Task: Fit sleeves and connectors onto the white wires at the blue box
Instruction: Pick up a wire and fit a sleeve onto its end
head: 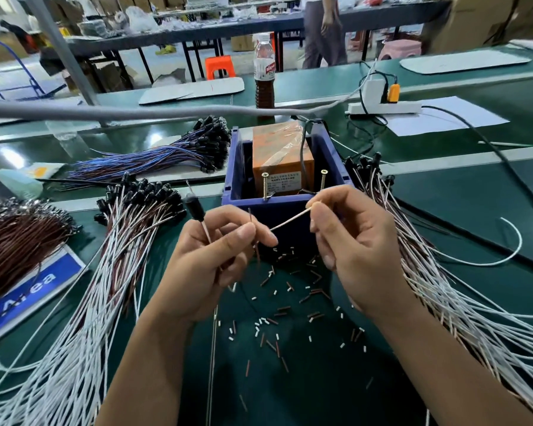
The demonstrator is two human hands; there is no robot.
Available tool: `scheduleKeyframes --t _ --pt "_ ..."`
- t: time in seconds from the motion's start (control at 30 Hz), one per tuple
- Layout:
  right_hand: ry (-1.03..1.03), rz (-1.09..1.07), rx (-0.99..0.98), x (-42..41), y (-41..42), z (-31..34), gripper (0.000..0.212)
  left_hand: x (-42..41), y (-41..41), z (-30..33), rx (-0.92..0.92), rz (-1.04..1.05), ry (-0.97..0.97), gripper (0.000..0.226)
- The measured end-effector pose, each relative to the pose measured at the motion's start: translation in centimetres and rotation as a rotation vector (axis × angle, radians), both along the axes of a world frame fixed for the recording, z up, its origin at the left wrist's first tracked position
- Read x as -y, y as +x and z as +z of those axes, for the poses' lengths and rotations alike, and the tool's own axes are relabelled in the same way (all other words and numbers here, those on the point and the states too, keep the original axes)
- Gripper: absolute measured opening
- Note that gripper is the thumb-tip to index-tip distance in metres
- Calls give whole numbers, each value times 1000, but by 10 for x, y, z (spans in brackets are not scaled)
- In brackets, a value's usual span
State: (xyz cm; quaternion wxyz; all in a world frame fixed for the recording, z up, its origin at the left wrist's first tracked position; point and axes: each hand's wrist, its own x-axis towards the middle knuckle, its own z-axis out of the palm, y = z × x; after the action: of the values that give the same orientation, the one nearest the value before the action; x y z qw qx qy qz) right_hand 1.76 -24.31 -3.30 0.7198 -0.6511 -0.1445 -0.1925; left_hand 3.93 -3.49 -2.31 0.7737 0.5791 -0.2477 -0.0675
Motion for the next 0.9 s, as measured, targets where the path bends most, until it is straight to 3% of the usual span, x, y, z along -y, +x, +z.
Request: scheduleKeyframes --t 0.23,0.4,0.6,0.9 --pt "76 -87 84 1 3 3 14 33 -1 -10 -4 356 -143 11" --pt "39 -277 74 5 8 -5 13 51 -2 -19 132 581 -51 11" --pt "9 -379 48 7 12 -10 8 53 4 -25 88 692 -55 8" --pt "-231 -586 106 4 12 -14 7 56 9 -25 89 761 -44 5"
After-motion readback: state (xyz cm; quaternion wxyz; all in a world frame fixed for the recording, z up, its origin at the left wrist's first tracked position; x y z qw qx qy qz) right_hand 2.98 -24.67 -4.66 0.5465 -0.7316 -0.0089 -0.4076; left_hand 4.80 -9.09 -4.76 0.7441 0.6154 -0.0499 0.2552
